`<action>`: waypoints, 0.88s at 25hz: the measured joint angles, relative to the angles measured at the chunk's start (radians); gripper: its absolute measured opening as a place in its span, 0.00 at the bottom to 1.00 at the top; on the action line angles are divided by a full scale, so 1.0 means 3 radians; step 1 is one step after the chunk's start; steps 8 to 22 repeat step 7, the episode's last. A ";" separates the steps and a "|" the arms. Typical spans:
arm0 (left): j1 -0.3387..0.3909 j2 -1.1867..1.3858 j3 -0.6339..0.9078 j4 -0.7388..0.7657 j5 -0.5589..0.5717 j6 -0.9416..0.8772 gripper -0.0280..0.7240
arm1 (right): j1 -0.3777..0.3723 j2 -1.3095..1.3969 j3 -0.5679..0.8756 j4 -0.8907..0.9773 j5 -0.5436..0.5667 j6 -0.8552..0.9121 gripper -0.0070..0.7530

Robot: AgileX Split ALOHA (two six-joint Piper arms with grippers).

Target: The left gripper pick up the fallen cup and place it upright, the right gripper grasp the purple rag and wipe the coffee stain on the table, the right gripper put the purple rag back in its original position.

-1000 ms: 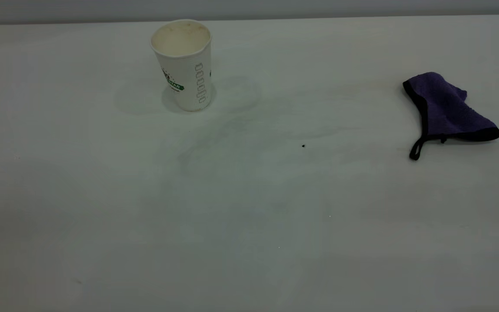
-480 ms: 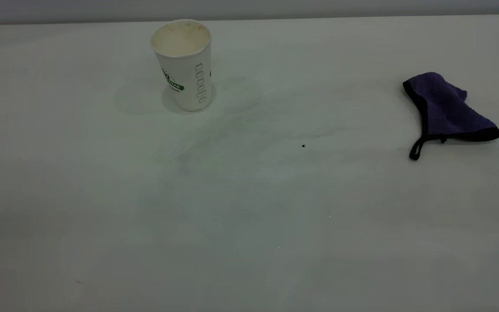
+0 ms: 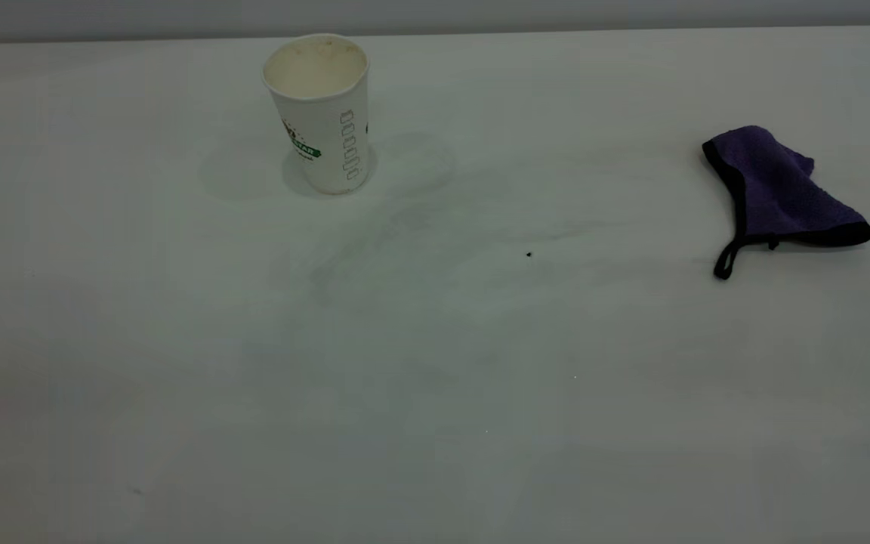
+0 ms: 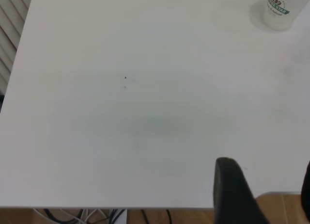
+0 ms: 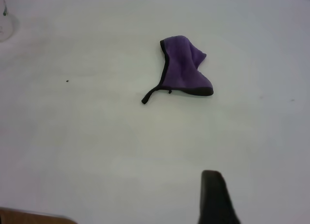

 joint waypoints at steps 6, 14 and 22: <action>0.0000 0.0000 0.0000 0.0000 0.0000 0.0000 0.59 | 0.0000 0.0000 0.0000 0.0000 0.0000 0.0000 0.53; 0.0000 0.0000 0.0000 0.0000 0.0000 0.0000 0.59 | 0.0000 0.0000 0.0000 0.0000 0.0000 0.0000 0.51; 0.0000 0.0000 0.0000 0.0000 0.0000 0.0000 0.59 | 0.0000 0.0000 0.0000 0.0000 0.0000 0.0000 0.51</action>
